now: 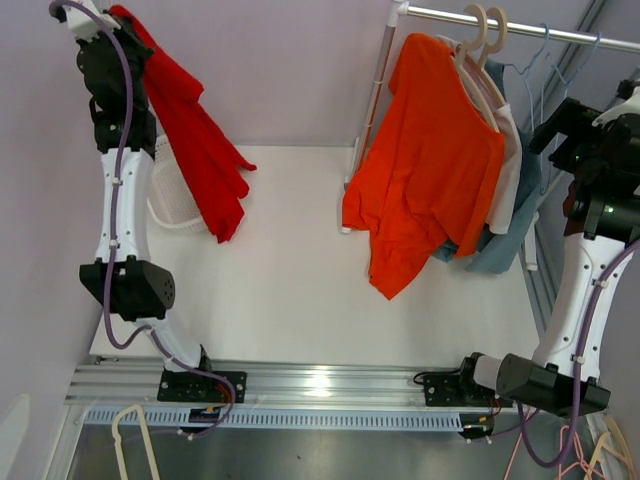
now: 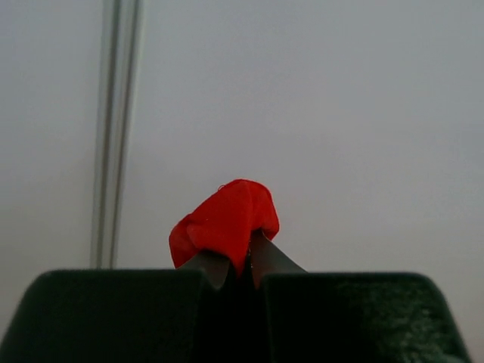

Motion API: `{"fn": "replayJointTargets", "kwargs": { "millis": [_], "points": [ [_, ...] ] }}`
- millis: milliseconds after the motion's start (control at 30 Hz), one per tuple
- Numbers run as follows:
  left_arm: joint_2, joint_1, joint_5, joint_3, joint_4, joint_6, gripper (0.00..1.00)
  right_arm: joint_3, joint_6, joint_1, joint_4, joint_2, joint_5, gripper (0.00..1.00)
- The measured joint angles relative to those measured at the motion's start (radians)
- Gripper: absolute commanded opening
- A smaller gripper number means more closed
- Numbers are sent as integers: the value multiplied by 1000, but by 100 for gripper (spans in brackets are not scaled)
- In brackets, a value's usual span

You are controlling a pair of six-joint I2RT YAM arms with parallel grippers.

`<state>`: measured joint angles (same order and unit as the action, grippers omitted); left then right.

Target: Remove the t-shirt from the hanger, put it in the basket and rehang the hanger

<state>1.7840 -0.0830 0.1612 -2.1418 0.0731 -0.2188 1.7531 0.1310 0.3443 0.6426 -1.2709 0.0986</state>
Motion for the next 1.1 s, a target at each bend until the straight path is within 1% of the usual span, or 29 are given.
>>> {"fn": "replayJointTargets", "kwargs": {
  "millis": [100,333,367,433,500,533,567,600,633,667,767,867,933,967,1000,1067,1100],
  "points": [
    [-14,-27,55,87,15,2,1,-54,9,-24,-7,30,1,99],
    [-20,-53,172,249,23,10,1,-57,11,-100,-8,26,-10,99],
    [-23,-53,180,271,19,8,3,-56,11,-110,-8,26,-12,99],
    [-25,-53,196,305,2,-8,13,-55,11,-128,-8,26,-14,100],
    [-25,-53,201,328,-28,-29,47,-48,11,-143,-6,26,-17,100],
    [-24,-53,199,339,-42,-47,59,-41,10,-147,-6,26,-20,99],
    [-22,-53,196,344,-61,-71,66,-32,10,-151,-5,26,-24,99],
    [-17,-53,193,344,-84,-89,86,-16,6,-155,-1,23,-29,100],
    [-10,-53,186,344,-107,-115,97,4,2,-156,1,19,-34,99],
    [-2,-53,177,343,-127,-133,99,25,-5,-157,2,13,-41,99],
    [27,-53,157,341,-196,-180,100,98,-33,-154,3,-12,-61,99],
    [37,-47,138,346,-245,-193,99,182,-63,-138,3,-56,-69,92],
    [25,-29,138,363,-223,-170,100,228,-79,-127,11,-90,-76,88],
    [14,-10,143,377,-209,-149,99,251,-84,-122,13,-112,-77,82],
    [0,22,154,390,-192,-121,100,271,-89,-116,18,-134,-76,79],
    [-28,122,171,404,-144,-37,100,309,-94,-104,31,-182,-66,70],
    [-39,185,178,404,-117,12,100,322,-97,-101,39,-206,-56,69]
  ]
}}
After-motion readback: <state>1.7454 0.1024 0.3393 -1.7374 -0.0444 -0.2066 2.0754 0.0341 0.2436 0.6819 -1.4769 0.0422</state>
